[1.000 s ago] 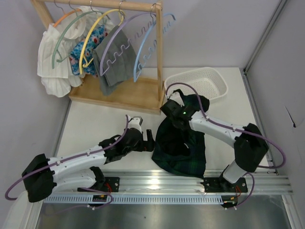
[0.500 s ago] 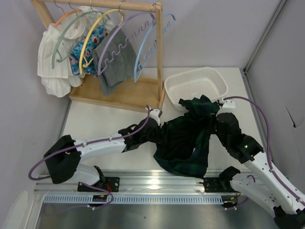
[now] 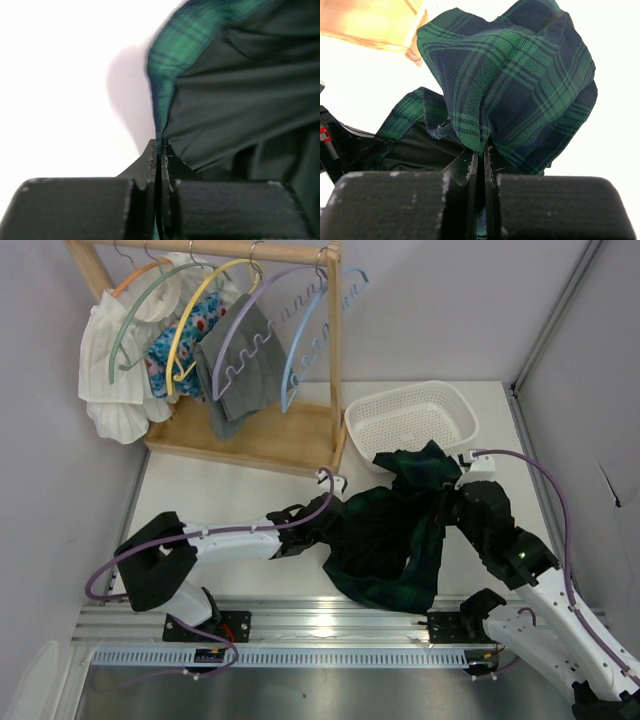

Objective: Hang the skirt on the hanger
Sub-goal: Move the skirt to the center of the board

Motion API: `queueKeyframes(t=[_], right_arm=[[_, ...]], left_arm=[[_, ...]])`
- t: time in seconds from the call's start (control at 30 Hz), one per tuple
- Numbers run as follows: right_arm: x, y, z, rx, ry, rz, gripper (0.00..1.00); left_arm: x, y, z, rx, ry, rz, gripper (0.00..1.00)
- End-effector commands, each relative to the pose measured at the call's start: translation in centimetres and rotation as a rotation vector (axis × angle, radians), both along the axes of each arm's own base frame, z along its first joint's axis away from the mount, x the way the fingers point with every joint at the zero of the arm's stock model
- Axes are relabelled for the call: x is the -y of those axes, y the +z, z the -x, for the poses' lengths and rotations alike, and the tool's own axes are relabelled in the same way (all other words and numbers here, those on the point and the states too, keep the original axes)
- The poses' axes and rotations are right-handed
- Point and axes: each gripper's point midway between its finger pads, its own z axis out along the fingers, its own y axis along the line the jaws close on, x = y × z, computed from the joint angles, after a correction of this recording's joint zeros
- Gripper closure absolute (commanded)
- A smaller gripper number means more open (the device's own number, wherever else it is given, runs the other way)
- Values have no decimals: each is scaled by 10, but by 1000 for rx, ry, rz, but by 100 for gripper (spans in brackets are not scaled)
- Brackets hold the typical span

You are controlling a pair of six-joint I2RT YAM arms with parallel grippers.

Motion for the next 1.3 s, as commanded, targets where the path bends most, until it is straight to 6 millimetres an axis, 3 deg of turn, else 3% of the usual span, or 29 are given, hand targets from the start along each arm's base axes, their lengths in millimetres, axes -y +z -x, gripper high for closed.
queueKeyframes(t=[0.0, 0.07, 0.1, 0.17, 0.2, 0.23, 0.3, 0.33, 0.47, 0.53, 0.67, 0.7, 0.77, 0.83, 0.9, 0.97, 1.1, 1.27], right_arm=[[-5, 23, -2, 60, 26, -39, 100], [-6, 23, 1, 53, 35, -54, 100], [-8, 25, 2, 60, 43, -64, 100], [-13, 30, 5, 82, 73, -92, 100], [-16, 36, 3, 108, 84, -111, 100], [-21, 37, 4, 114, 107, -124, 100], [-26, 44, 1, 143, 126, -145, 100], [-29, 46, 1, 148, 140, -155, 100], [-36, 51, -3, 162, 146, -189, 100], [-33, 50, -6, 168, 122, -197, 100], [-34, 20, -5, 79, 100, -192, 92], [-34, 11, -2, 42, 97, -189, 84], [-34, -7, 1, -29, 81, -187, 77], [-35, -16, 5, -68, 83, -184, 61], [-33, -22, 9, -99, 72, -181, 57], [-30, -22, 11, -97, 67, -174, 56], [-28, -24, 17, -112, 84, -149, 43], [-45, -20, 25, -134, 213, -123, 38]], left_arm=[[-10, 42, -23, 130, 90, 10, 100], [-30, 61, -31, 177, 147, 5, 100], [-39, 95, -34, 232, 171, 66, 100], [-68, 124, -41, 328, 228, 58, 100], [-78, 142, -40, 377, 244, 76, 100], [-92, 178, -35, 452, 260, 148, 100], [-116, 200, -31, 535, 285, 146, 100], [-130, 220, -25, 578, 308, 191, 100], [-161, 231, -16, 633, 347, 153, 100], [-170, 218, -15, 628, 364, 118, 100], [-172, 191, -9, 578, 371, 125, 100], [-171, 182, -8, 560, 365, 120, 100], [-165, 163, -4, 514, 335, 118, 100], [-163, 143, 0, 477, 313, 102, 100], [-159, 131, 3, 450, 298, 111, 100], [-158, 128, 5, 442, 287, 120, 100], [-154, 126, 8, 446, 259, 138, 100], [-150, 121, 8, 431, 243, 132, 100]])
